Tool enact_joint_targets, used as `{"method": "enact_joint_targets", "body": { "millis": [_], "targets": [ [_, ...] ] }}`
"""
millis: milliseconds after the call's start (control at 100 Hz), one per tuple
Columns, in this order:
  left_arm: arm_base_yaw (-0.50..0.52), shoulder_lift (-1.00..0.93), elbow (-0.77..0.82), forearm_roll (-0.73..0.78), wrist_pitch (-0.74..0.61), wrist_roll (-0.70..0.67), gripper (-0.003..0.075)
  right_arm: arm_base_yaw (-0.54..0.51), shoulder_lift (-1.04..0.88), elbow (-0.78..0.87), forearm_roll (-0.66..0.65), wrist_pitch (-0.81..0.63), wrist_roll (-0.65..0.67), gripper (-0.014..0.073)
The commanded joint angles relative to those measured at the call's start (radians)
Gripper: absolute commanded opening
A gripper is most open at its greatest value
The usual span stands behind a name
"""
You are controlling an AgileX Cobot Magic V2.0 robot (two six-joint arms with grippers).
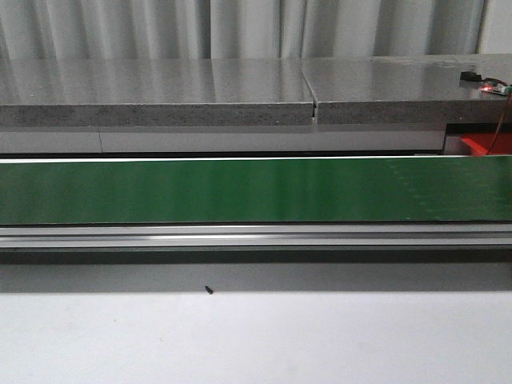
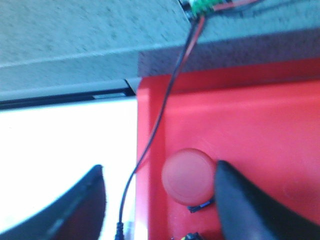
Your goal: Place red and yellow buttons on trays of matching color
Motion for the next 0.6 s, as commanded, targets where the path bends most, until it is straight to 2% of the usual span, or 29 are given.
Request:
{"method": "enact_joint_targets", "body": {
  "millis": [0,100,170,370,590],
  "targets": [
    [-0.008,0.012,-0.026,-0.014,-0.072,-0.007,-0.0019,0.011,-0.098,-0.032,0.017,0.001,-0.017,0.0293],
    [-0.008,0.012,-0.026,-0.014,-0.072,-0.007,-0.0019,0.032,-0.139,-0.031,0.017,0.036,-0.017,0.0059],
    [-0.008,0.012,-0.026,-0.014,-0.072,-0.007,-0.0019,0.056,-0.17,-0.024,0.015,0.046,-0.017,-0.0075],
    [-0.008,0.012,-0.026,-0.014,-0.072,-0.007,-0.0019,0.128,-0.275,0.05,0.01,0.023,-0.017,-0.0058],
    [-0.008,0.012,-0.026,-0.014,-0.072,-0.007,-0.0019,0.168,-0.418,0.222,0.01,-0.07,-0.017,-0.0058]
  ]
}}
